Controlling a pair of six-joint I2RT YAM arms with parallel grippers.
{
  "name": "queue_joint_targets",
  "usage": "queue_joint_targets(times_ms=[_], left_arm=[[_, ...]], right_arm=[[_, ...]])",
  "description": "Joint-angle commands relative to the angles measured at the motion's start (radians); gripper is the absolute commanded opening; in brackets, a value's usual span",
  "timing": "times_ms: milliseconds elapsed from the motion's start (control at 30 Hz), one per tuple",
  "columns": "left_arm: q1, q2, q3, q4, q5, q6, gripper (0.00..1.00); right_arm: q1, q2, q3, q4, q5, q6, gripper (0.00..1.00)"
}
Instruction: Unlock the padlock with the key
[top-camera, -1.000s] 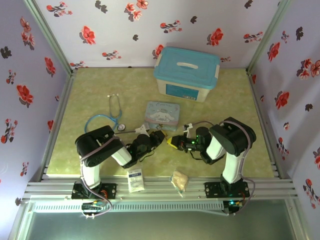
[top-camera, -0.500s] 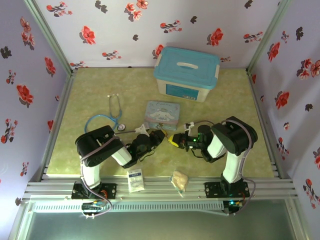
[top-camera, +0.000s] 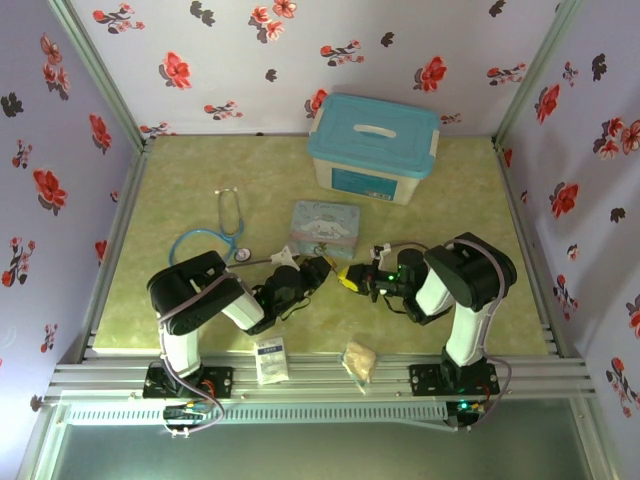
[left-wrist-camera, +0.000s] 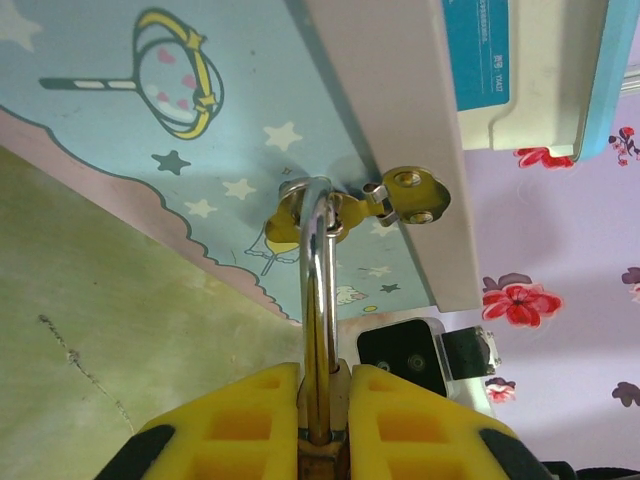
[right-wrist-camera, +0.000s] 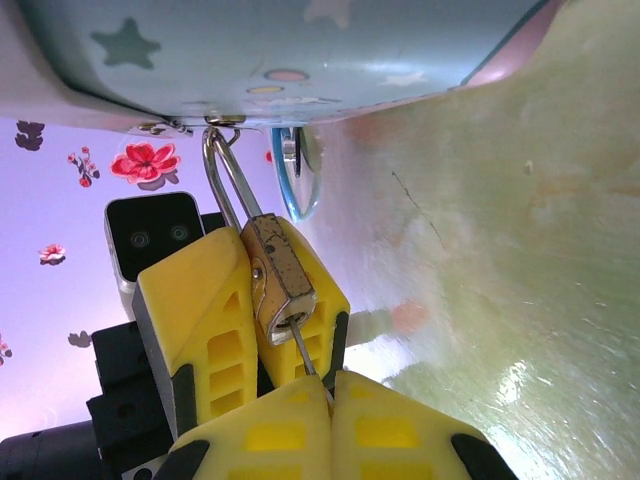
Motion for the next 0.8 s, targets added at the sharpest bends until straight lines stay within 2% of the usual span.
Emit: queue_joint_targets(times_ms=[0, 133, 500, 767], left_arm=[[-0.029, -0.062, 0.034, 0.096, 0.083, -0.008, 0.0], [-0.03, -0.042, 0.051, 0.095, 0.081, -0.018, 0.0], [-0.033, -0.03, 0.059, 0.095, 0.055, -0.025, 0.0], [-0.04, -0.003, 0.07, 0.093, 0.055, -0.034, 0.0]], right_arm=[[-0.015, 0.002, 0.032, 0.021, 0.095, 0.036, 0.0], [-0.008, -0.027, 0.008, 0.02, 0.142, 0.061, 0.0], [0.099, -0.103, -0.088, 0.02, 0.482, 0.113, 0.0], [0.219, -0.067, -0.022, 0.021, 0.547, 0.129, 0.0]])
